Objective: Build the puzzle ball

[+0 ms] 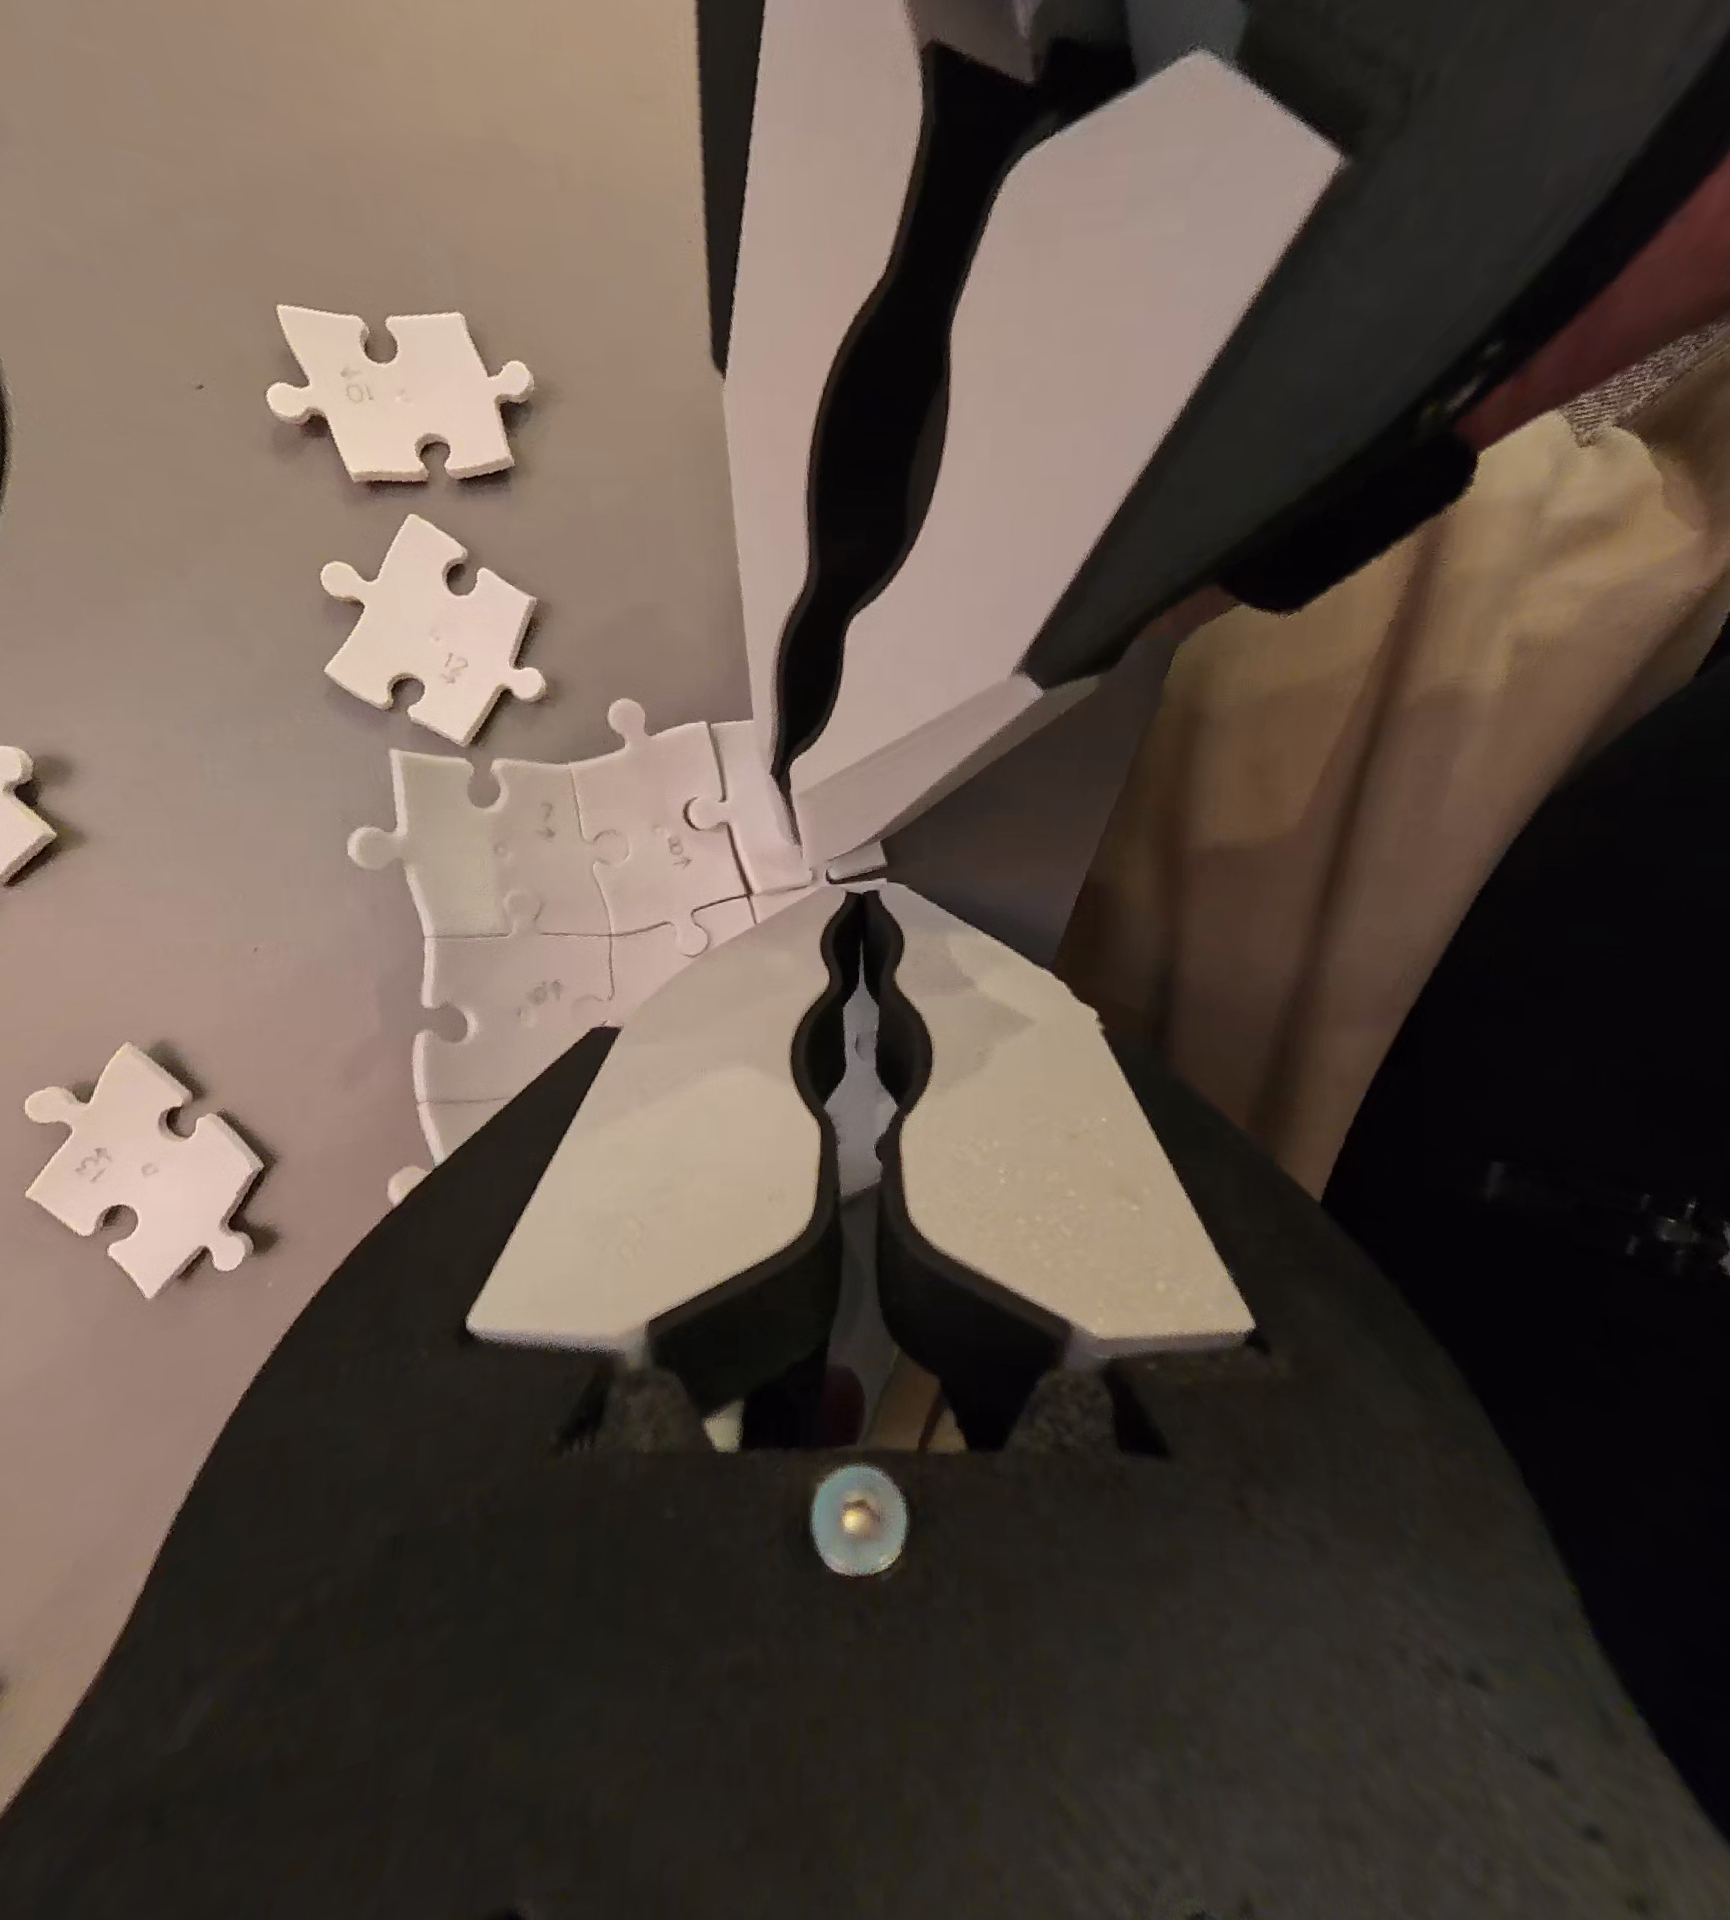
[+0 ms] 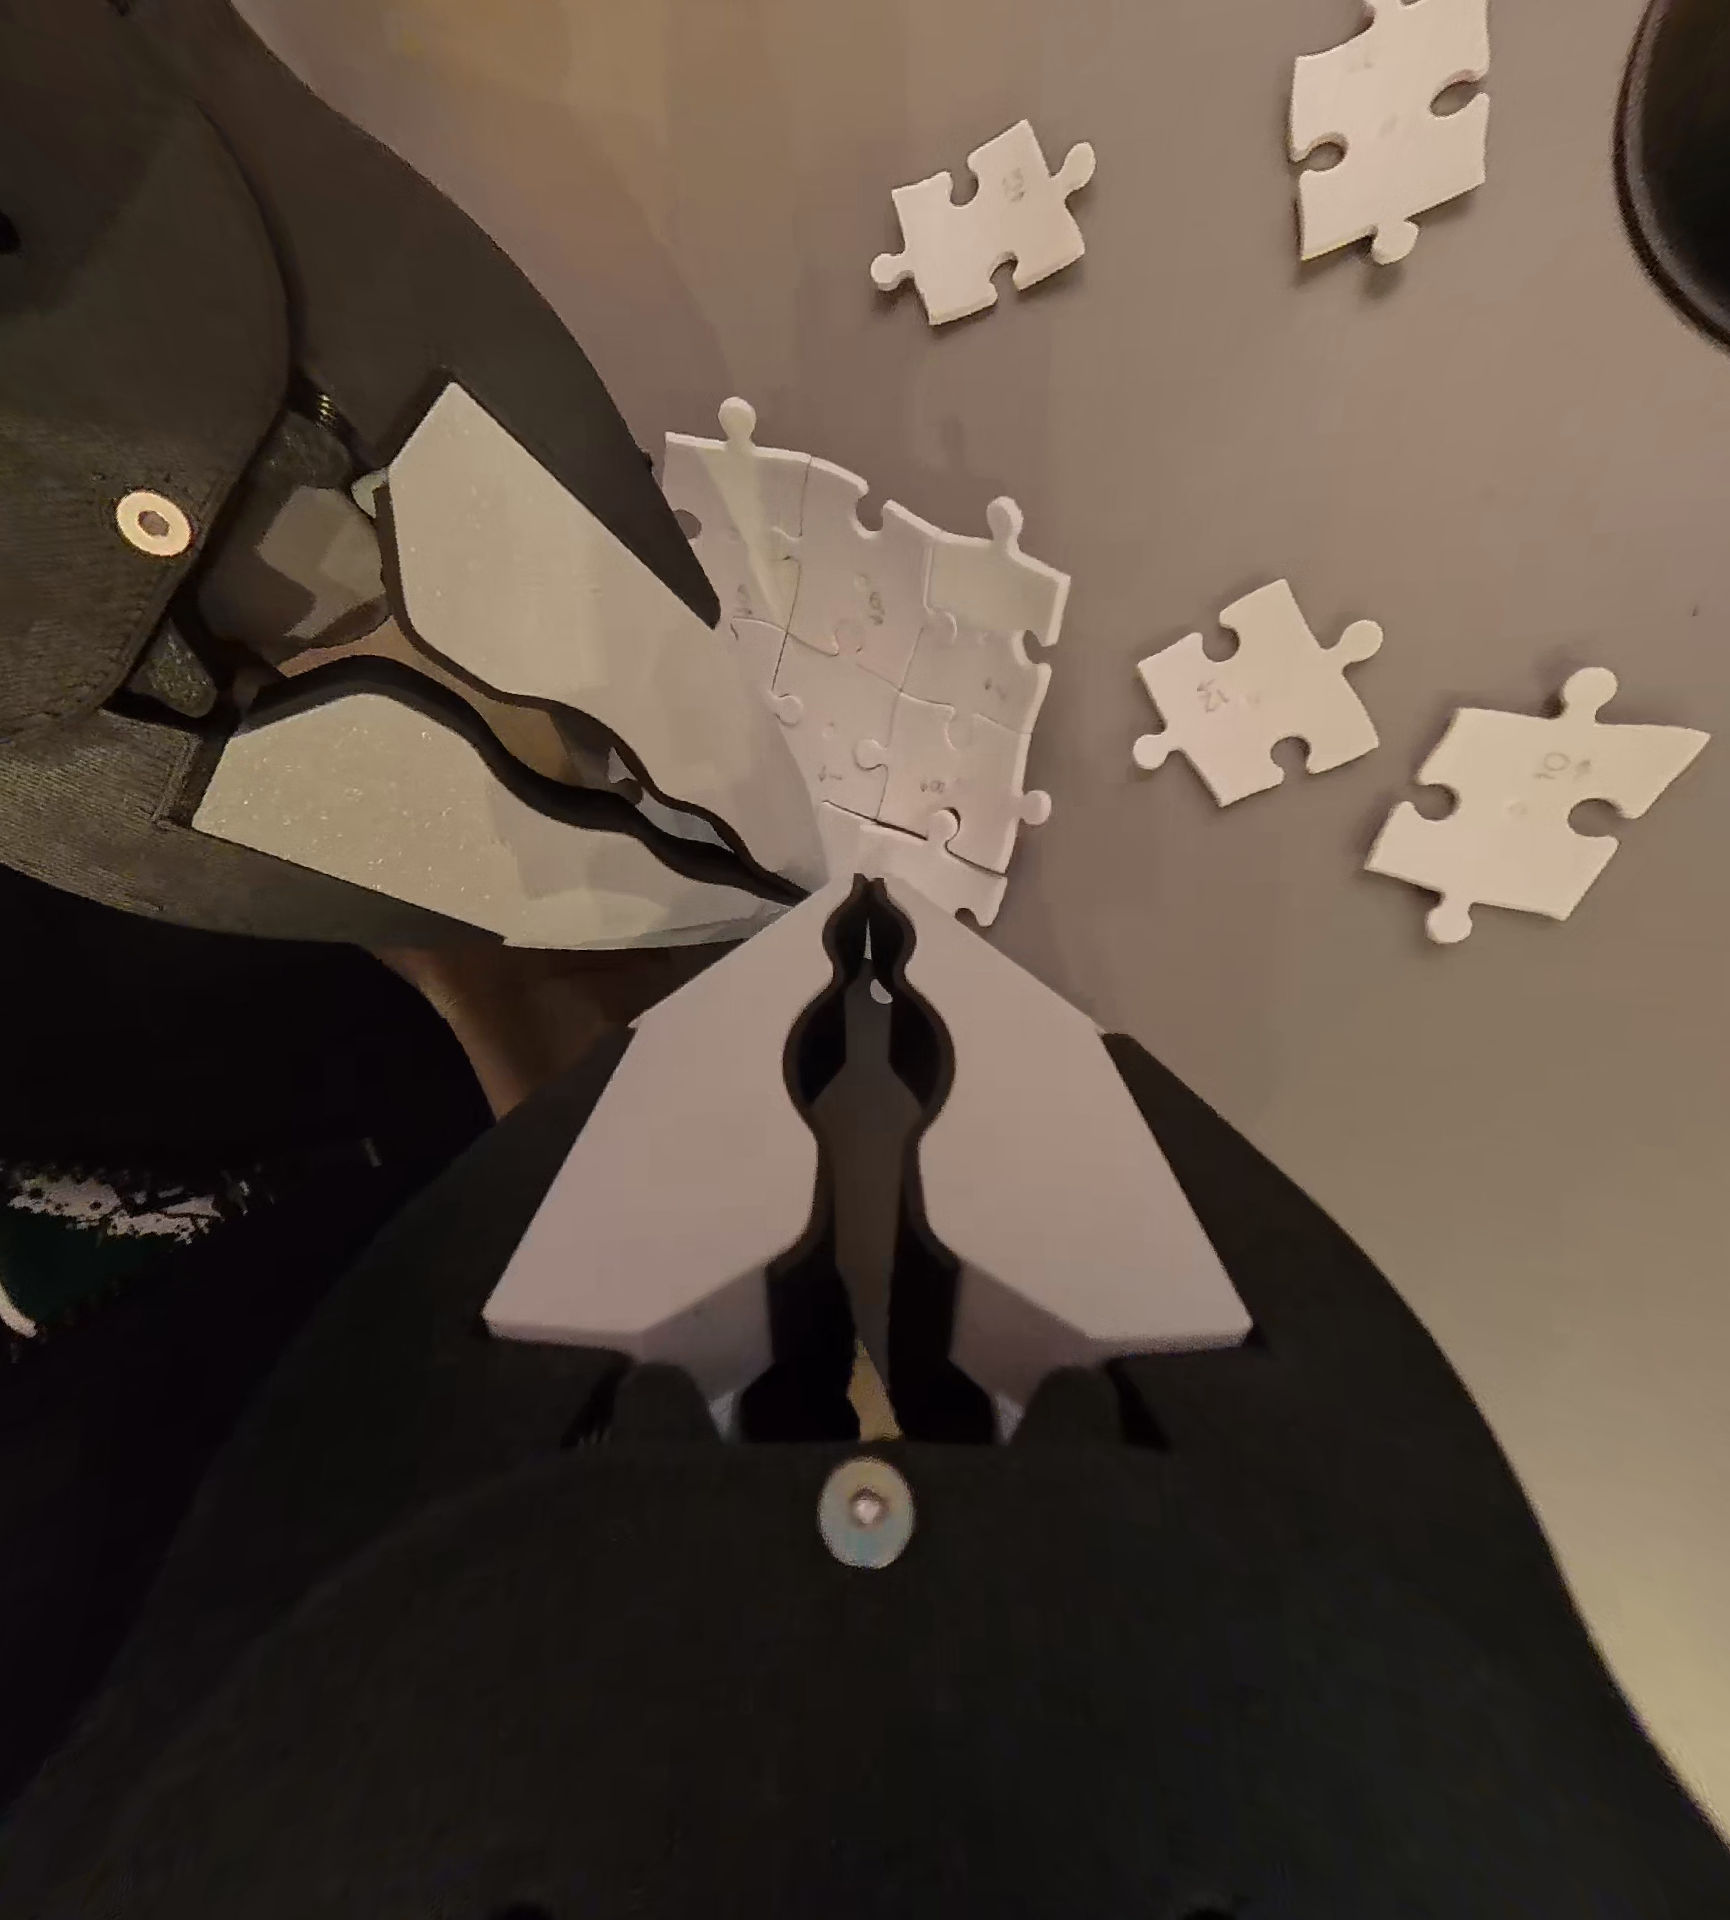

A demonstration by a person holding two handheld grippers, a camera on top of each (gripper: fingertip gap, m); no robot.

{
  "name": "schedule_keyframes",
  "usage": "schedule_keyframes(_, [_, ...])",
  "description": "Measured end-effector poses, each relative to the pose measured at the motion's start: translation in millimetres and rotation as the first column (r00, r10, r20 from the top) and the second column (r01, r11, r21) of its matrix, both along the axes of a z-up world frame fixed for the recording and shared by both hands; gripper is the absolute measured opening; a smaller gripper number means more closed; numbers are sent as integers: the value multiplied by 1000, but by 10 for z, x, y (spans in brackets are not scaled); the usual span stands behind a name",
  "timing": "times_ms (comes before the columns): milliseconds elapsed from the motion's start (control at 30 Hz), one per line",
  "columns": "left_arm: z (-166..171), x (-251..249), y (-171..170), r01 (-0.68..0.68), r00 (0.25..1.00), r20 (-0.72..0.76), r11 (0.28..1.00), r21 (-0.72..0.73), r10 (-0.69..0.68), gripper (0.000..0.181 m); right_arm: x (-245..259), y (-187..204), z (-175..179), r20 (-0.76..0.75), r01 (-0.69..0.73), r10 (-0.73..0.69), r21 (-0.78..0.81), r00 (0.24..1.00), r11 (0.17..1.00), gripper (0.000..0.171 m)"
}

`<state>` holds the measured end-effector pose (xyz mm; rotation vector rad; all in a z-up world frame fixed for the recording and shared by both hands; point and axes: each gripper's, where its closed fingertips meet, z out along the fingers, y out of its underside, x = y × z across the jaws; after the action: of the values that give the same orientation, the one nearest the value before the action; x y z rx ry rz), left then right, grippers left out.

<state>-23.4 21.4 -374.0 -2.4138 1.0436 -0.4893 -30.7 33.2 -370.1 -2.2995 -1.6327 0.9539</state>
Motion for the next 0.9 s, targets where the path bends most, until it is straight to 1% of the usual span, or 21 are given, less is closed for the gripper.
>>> schedule_keyframes(400, [6,-12,8,-19,1000,9,1000,3,19,0,-28,-36,-8,-24,36,-36,2,999,999,0])
schedule_keyframes(533, [82,-58,51,-31,999,16,999,31,30,0,-30,-29,-13,-33,48,-48,-19,998,999,0])
schedule_keyframes(667, [137,-89,107,-38,999,26,998,45,37,0,-28,-31,-16,-21,32,-32,2,999,999,0])
schedule_keyframes(767, [86,-89,137,-21,999,-30,998,60,23,0,-28,-34,-16,-25,22,-22,6,999,1000,0])
schedule_keyframes(900, [79,-91,164,-25,999,-24,998,50,26,0,-32,-47,-16,-37,-18,19,44,999,999,0])
